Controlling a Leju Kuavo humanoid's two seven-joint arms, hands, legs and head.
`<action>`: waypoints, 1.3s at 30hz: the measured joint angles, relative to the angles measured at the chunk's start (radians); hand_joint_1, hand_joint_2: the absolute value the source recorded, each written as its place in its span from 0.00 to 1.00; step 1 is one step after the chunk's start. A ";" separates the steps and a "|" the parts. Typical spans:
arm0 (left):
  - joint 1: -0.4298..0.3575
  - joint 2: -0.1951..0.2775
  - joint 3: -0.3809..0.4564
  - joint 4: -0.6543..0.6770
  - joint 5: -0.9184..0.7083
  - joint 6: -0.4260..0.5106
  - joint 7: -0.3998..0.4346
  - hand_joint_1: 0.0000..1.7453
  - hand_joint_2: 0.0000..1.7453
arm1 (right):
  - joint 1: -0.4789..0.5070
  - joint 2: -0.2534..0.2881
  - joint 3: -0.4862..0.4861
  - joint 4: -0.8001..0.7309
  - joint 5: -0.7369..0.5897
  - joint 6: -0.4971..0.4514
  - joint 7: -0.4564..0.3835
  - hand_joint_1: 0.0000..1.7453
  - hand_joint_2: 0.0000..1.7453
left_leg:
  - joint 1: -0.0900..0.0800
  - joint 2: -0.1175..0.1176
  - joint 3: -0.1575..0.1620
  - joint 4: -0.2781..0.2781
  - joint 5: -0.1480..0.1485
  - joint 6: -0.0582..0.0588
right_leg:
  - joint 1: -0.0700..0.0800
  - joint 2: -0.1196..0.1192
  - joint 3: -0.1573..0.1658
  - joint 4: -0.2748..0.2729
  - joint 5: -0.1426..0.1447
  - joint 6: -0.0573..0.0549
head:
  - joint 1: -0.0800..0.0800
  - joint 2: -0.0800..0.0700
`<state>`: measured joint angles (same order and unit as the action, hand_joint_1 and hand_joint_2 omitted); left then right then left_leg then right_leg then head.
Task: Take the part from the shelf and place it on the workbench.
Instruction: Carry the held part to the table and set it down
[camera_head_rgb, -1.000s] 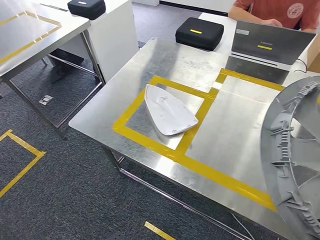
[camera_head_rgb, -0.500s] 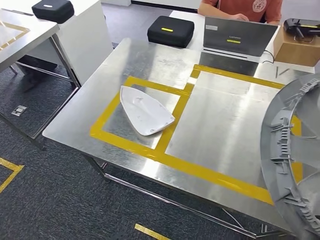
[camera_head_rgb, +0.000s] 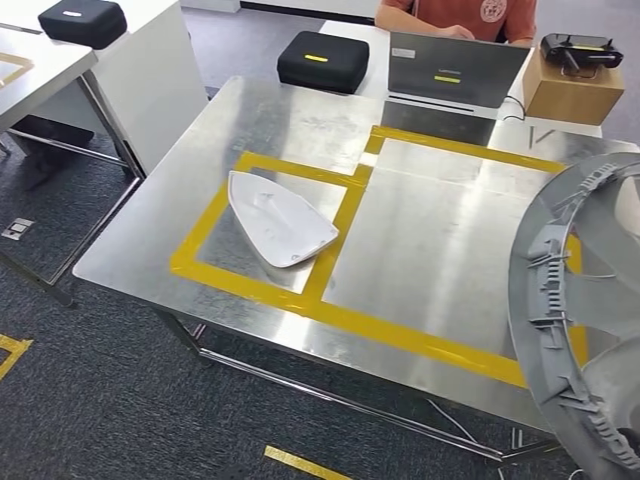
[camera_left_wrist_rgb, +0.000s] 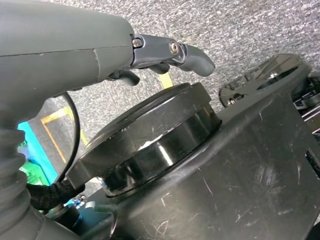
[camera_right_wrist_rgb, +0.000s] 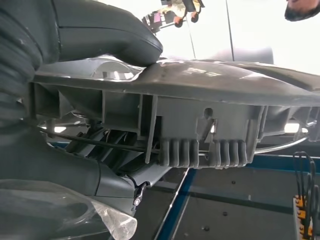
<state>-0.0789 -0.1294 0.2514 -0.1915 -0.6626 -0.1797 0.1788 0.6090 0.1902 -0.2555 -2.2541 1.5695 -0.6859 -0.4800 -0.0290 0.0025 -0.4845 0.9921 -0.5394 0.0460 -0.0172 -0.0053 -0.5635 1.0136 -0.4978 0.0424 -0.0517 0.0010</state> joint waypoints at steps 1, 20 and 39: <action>0.000 0.000 0.000 0.000 0.000 0.000 0.000 0.00 1.00 | 0.001 0.000 0.000 0.000 0.000 0.000 0.000 1.00 1.00 | 0.000 0.000 0.000 0.001 0.000 0.003 | 0.000 0.001 -0.001 -0.001 0.001 -0.002 | -0.001 0.000; 0.000 -0.003 0.003 0.000 -0.006 0.001 0.000 0.00 1.00 | 0.005 -0.003 0.010 0.023 0.000 0.000 0.046 1.00 1.00 | 0.010 0.004 0.008 -0.045 0.039 0.012 | 0.001 0.004 -0.076 0.149 -0.083 0.012 | 0.004 0.000; -0.009 0.001 0.016 0.000 -0.006 -0.004 -0.004 0.00 1.00 | 0.003 -0.011 0.018 0.035 0.000 0.000 0.052 1.00 1.00 | 0.015 0.000 -0.098 0.275 -0.110 -0.042 | -0.004 0.004 0.009 0.007 -0.014 -0.031 | -0.003 0.000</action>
<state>-0.0877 -0.1285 0.2672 -0.1915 -0.6691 -0.1837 0.1743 0.6124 0.1789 -0.2378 -2.2191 1.5693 -0.6863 -0.4283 -0.0136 0.0022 -0.5821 1.2671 -0.6491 0.0044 -0.0216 -0.0010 -0.5545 1.0202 -0.5117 0.0115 -0.0546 0.0010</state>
